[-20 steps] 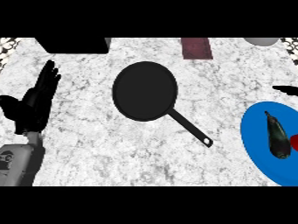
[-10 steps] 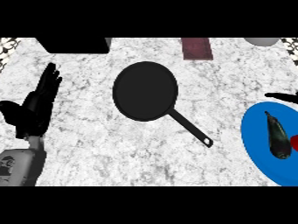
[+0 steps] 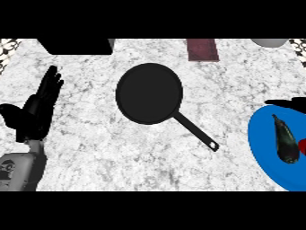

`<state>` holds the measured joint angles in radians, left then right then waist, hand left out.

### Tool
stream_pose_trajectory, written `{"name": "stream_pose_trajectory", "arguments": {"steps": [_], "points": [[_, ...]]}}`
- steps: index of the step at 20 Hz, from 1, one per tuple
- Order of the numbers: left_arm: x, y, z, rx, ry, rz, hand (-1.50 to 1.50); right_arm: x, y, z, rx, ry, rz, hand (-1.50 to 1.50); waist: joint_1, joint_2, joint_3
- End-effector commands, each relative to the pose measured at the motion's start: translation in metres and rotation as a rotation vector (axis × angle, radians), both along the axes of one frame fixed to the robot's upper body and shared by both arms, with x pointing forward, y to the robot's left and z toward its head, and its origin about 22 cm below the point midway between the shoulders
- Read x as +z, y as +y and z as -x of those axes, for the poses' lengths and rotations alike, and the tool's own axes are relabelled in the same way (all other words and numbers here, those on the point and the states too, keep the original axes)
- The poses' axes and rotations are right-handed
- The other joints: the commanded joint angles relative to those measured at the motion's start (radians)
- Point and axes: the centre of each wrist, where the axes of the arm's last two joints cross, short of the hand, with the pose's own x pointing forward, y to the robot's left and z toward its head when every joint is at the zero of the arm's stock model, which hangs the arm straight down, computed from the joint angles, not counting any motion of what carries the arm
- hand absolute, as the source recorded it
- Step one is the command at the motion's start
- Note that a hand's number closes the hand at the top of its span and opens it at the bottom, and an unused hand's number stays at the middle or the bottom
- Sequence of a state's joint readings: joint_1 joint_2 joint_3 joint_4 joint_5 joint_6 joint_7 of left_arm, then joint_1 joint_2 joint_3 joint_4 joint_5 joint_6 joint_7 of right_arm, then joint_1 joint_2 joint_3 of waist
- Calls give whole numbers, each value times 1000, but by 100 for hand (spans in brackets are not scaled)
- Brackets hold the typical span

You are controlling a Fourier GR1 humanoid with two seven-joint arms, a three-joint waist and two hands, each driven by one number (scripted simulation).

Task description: Pick the eggplant from the plate and place it in the pan

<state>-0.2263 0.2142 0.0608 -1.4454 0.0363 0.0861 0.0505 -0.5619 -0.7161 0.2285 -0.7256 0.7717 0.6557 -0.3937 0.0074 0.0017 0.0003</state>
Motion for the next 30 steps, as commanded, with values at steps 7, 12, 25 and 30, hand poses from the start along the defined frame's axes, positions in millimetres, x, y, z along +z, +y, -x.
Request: {"name": "stream_pose_trajectory", "arguments": {"steps": [7,12,25,30], "points": [[12,4,-5,-19,-2,9,0,-22,4,-5,36,45,64,-150,3,1,0],[-11,-1,3,-11,2,-10,0,-42,6,3,47,79,61,-150,0,1,0],[15,-4,0,4,-1,-3,0,-55,10,8,187,68,-17,150,4,0,0],[12,-10,-10,12,5,6,0,-65,106,-18,131,-5,-15,150,-8,-6,-2]]}}
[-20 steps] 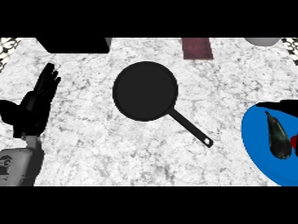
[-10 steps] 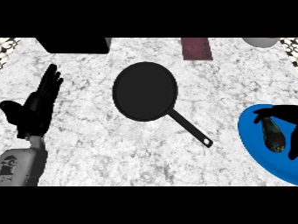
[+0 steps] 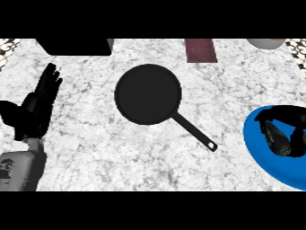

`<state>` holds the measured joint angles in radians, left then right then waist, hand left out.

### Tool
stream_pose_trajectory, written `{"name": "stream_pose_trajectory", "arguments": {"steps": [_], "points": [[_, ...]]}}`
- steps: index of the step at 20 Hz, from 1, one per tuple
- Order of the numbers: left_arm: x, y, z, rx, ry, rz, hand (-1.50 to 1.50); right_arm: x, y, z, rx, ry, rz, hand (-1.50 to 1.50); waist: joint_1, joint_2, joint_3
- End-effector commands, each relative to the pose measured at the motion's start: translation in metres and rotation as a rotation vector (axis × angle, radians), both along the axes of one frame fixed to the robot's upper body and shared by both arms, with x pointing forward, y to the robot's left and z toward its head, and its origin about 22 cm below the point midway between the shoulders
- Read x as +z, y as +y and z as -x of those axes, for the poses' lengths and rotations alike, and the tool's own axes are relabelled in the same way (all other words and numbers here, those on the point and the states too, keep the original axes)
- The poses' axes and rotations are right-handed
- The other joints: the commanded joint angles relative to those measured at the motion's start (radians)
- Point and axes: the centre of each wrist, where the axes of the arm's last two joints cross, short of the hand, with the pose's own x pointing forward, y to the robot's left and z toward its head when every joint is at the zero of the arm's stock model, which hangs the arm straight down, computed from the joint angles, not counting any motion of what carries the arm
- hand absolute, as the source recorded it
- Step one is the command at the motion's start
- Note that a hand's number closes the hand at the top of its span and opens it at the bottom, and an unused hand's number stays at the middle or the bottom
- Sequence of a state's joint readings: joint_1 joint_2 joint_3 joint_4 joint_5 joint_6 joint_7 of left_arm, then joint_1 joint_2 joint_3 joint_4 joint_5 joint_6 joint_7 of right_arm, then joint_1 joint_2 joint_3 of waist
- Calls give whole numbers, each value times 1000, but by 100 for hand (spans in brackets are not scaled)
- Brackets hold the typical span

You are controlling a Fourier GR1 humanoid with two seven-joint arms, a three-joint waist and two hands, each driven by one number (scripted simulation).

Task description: Pick the eggplant from the plate and place it in the pan

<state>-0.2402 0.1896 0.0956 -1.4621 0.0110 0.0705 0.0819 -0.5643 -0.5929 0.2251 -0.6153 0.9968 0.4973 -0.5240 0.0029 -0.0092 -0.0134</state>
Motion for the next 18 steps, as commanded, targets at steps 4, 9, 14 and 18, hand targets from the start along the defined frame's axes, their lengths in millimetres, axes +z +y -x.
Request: {"name": "stream_pose_trajectory", "arguments": {"steps": [4,9,14,18], "points": [[-2,-13,-3,-49,15,-3,0,-21,183,-34,-59,-109,-115,150,67,-2,7],[-2,-17,-5,-75,25,2,0,9,266,-42,-193,-312,-134,150,88,-15,5],[-1,-26,-9,-116,24,-2,0,85,302,-60,-366,-679,-97,150,131,-23,5],[1,-34,-12,-149,19,-6,0,117,322,-60,-552,-845,-90,150,165,-9,6]]}}
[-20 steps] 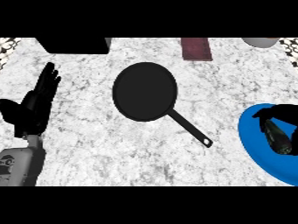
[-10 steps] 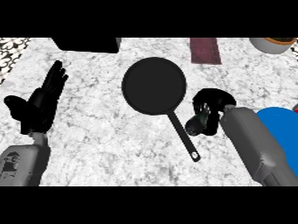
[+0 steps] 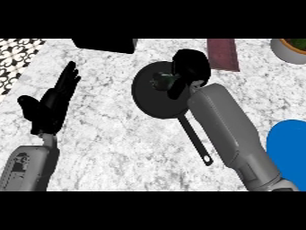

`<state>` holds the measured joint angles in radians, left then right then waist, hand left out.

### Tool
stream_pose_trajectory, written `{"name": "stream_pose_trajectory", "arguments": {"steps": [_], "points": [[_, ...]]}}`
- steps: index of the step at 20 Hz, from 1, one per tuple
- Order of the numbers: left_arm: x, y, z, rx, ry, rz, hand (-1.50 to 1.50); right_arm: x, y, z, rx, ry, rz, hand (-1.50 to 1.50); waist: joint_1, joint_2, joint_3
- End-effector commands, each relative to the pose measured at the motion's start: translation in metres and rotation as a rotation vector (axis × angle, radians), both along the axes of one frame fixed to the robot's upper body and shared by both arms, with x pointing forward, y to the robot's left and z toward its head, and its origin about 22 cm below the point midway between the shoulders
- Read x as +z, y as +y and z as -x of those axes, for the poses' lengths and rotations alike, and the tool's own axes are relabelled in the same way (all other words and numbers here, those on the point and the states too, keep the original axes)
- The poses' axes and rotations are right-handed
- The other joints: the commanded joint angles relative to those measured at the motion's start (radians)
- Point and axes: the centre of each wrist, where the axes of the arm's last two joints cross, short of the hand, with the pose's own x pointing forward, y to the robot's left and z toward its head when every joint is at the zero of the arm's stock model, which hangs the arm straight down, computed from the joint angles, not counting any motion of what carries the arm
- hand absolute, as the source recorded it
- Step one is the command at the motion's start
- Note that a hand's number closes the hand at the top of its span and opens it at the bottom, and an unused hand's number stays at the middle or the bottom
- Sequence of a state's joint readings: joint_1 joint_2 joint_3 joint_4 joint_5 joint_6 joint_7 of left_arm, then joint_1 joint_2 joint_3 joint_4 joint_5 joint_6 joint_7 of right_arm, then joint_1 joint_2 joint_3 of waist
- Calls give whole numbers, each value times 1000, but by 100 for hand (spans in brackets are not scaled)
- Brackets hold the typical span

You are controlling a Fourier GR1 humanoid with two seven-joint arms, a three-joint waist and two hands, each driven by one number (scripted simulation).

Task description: Pick the eggplant from the plate and place it in the pan

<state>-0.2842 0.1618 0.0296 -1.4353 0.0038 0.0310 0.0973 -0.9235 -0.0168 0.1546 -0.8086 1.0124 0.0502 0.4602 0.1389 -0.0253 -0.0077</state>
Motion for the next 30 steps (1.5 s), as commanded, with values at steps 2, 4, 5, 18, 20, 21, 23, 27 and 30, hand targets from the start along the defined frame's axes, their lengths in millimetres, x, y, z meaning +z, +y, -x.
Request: {"name": "stream_pose_trajectory", "arguments": {"steps": [2,4,5,18,20,21,23,27,30], "points": [[3,-14,-4,-57,-11,-3,0,53,36,1,-251,-243,-60,150,33,11,0],[7,-18,-8,-59,-13,9,0,58,46,5,-334,-308,-73,150,45,19,1],[4,-22,-8,-76,-3,7,0,69,53,5,-369,-327,-86,150,64,27,1],[10,-18,-14,-15,-41,4,0,54,77,12,-667,-498,-243,150,-1,42,4],[13,-19,-16,4,-44,-1,0,30,70,14,-659,-513,-244,150,-24,42,6],[6,-13,-8,6,-28,4,0,20,68,15,-670,-494,-210,150,-28,37,6],[10,0,-13,17,-39,-8,0,16,66,9,-679,-500,-149,150,-41,42,6],[-2,17,0,45,-12,-15,0,-20,47,7,-723,-498,-52,150,-62,38,6],[-8,6,0,68,-25,6,0,-38,29,2,-716,-506,-74,150,-87,42,8]]}}
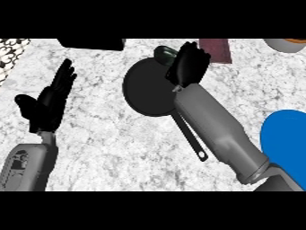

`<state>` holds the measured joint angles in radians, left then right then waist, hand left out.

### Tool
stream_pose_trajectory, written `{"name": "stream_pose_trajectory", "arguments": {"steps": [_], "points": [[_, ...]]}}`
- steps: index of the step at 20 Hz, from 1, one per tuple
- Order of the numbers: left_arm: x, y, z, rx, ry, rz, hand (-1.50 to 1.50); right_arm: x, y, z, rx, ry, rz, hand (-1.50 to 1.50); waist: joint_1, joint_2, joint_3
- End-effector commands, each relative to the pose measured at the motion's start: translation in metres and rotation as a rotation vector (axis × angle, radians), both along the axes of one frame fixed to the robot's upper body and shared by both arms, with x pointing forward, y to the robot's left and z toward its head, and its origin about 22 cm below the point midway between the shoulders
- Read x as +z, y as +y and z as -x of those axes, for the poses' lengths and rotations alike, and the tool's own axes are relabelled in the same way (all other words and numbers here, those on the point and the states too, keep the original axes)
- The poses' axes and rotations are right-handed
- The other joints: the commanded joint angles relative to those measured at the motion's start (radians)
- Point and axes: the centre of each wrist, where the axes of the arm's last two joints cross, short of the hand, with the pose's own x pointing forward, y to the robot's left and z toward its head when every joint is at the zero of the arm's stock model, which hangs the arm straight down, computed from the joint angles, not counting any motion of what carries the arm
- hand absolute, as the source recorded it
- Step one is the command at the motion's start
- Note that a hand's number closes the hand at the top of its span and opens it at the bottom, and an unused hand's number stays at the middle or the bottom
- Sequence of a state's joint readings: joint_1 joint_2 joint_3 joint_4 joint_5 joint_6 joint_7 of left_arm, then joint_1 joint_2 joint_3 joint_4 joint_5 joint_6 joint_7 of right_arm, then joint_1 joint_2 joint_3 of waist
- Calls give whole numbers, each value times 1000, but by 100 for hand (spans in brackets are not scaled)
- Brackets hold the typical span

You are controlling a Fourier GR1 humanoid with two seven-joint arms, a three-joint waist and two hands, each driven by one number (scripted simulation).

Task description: Pick the eggplant from the plate and place it in the pan

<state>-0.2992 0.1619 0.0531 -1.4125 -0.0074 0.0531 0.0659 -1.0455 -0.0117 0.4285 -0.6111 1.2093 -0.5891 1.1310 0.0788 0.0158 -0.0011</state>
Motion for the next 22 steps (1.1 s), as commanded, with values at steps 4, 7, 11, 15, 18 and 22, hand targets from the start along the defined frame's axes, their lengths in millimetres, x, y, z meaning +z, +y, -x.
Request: {"name": "stream_pose_trajectory", "arguments": {"steps": [4,7,11,15,18,22], "points": [[5,-1,5,14,-4,14,0,-52,-31,3,-189,-26,-159,150,-17,1,2],[-5,14,7,17,-11,21,0,-56,-41,-4,-169,-8,-156,150,-18,8,2],[3,-9,6,-22,-13,18,0,-77,-60,9,-227,59,-427,-150,10,14,6],[12,-2,-3,-24,-22,1,0,-68,-58,9,-149,48,-584,-150,20,15,6],[4,-4,3,-22,-12,9,0,-88,-64,17,-117,52,-574,-150,20,13,5],[4,-5,-4,-2,-18,10,0,-89,-58,21,-51,-116,-545,-150,8,9,5]]}}
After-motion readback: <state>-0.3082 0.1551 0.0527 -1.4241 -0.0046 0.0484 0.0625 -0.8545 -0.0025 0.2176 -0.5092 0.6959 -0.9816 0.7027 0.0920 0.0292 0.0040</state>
